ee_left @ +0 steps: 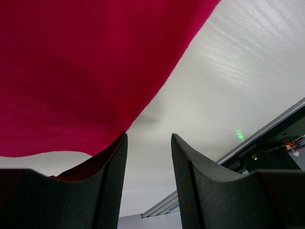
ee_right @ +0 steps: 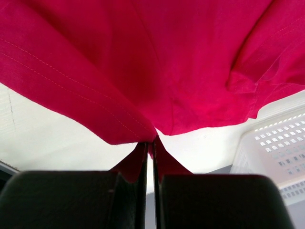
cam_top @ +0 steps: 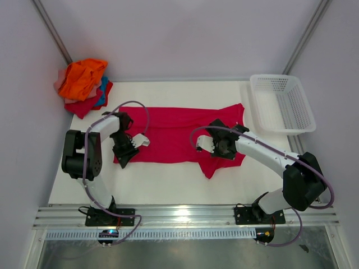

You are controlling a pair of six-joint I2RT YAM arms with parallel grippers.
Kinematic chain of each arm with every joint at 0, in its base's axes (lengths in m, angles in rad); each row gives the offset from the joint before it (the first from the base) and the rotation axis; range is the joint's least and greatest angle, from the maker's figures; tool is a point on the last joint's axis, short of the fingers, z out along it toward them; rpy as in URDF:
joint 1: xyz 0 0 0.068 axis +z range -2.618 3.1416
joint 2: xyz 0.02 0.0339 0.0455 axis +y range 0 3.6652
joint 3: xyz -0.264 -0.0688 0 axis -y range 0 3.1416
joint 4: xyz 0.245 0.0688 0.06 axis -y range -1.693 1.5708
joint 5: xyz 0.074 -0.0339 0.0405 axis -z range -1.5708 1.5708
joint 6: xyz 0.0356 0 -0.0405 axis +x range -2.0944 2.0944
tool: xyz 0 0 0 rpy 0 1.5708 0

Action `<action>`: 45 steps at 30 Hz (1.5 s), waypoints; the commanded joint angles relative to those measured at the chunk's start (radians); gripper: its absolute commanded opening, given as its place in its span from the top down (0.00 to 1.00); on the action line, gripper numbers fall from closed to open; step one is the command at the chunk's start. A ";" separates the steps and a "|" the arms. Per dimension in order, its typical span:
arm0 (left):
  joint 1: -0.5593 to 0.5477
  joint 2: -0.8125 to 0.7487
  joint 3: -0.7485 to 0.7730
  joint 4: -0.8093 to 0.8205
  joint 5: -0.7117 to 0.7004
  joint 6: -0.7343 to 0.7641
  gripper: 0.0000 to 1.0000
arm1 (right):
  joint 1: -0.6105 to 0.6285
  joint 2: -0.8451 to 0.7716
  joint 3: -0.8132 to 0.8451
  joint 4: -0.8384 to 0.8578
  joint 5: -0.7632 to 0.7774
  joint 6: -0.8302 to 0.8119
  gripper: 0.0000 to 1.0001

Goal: Fold and stack the t-shirts
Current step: Grap the side of the flattened tshirt closest away from the robot with both arms

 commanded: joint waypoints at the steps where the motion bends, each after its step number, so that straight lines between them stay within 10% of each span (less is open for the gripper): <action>1: -0.002 -0.015 0.034 0.032 -0.007 -0.009 0.56 | 0.000 -0.001 0.032 -0.005 -0.011 0.016 0.97; 45: -0.002 0.000 0.072 0.023 0.019 -0.021 0.58 | -0.002 0.001 0.018 -0.001 -0.028 0.013 0.97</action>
